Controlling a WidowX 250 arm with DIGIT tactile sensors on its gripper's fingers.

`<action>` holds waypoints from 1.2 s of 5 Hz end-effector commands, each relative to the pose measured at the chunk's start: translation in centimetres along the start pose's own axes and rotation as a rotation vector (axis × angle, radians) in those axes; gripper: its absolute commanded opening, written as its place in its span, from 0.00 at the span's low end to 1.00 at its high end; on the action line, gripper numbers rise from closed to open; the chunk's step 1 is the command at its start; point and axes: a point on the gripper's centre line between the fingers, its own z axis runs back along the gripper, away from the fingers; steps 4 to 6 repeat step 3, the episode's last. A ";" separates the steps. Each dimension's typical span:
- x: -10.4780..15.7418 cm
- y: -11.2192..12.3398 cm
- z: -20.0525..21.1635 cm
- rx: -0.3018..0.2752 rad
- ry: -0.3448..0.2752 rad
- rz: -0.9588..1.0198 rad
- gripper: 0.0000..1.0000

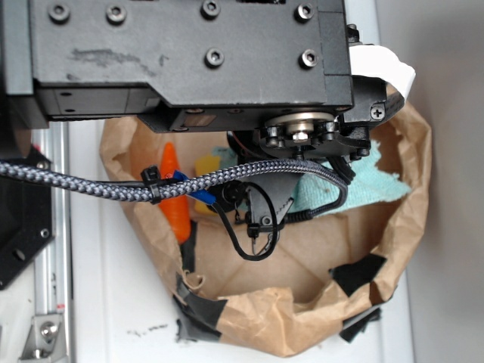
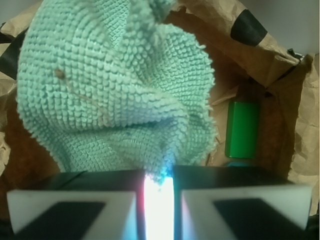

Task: Grab the blue cloth.

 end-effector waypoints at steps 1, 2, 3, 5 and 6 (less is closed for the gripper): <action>1.1 0.0 2.0 0.005 -0.053 0.020 0.00; 1.1 0.0 2.0 0.005 -0.053 0.020 1.00; 1.1 0.0 2.0 0.005 -0.053 0.020 1.00; 1.1 0.0 2.0 0.005 -0.053 0.020 1.00; 1.1 0.0 2.0 0.005 -0.053 0.020 1.00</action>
